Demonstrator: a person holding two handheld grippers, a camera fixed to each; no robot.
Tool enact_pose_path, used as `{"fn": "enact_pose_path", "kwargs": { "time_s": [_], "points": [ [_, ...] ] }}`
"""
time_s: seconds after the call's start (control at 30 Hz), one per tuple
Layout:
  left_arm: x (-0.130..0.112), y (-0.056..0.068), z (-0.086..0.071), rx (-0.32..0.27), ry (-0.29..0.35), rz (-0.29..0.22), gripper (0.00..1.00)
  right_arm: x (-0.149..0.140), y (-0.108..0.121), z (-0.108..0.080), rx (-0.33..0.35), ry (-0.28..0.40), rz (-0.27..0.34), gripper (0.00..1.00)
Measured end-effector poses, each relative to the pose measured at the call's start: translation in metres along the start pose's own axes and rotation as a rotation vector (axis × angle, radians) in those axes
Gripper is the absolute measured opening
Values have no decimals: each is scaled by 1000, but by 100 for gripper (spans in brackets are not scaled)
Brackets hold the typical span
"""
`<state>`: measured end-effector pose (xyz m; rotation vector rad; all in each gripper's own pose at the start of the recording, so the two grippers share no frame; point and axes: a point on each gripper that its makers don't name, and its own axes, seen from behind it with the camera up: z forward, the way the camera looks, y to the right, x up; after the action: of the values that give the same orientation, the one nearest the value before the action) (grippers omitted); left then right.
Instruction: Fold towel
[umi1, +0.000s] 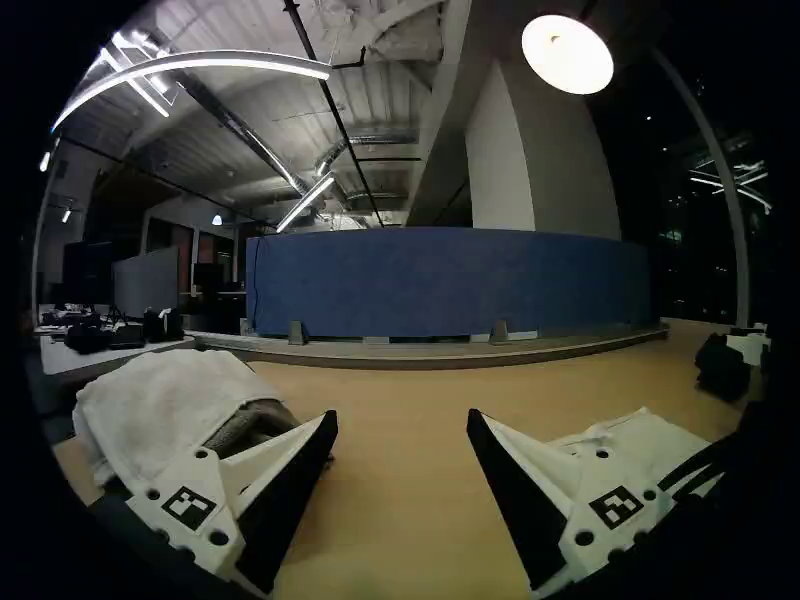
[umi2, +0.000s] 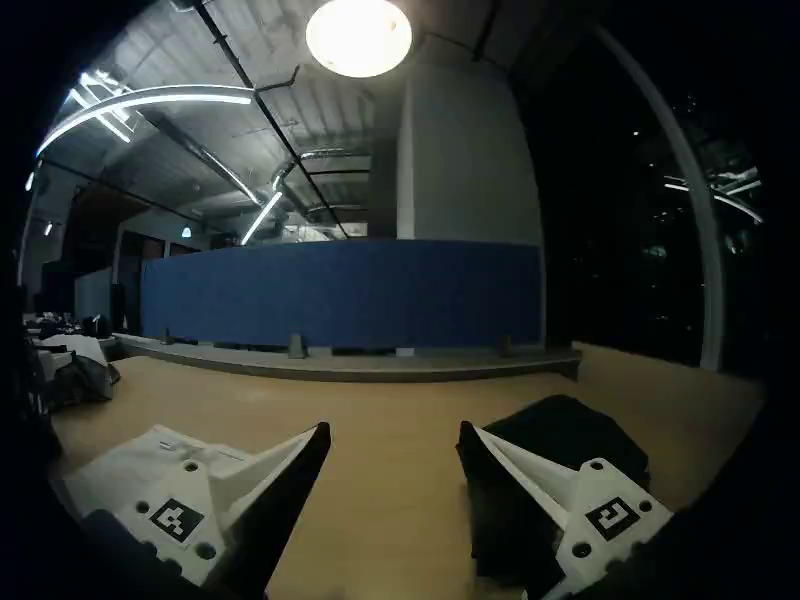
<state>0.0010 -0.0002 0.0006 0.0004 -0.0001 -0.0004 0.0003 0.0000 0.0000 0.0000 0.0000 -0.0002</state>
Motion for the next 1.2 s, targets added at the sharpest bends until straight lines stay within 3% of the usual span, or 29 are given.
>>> {"fn": "enact_pose_path", "kwargs": {
  "time_s": [1.2],
  "points": [
    [0, 1, -1, 0, 0, 0, 96, 3, 1, 1, 1, 0, 0, 100]
  ]
}}
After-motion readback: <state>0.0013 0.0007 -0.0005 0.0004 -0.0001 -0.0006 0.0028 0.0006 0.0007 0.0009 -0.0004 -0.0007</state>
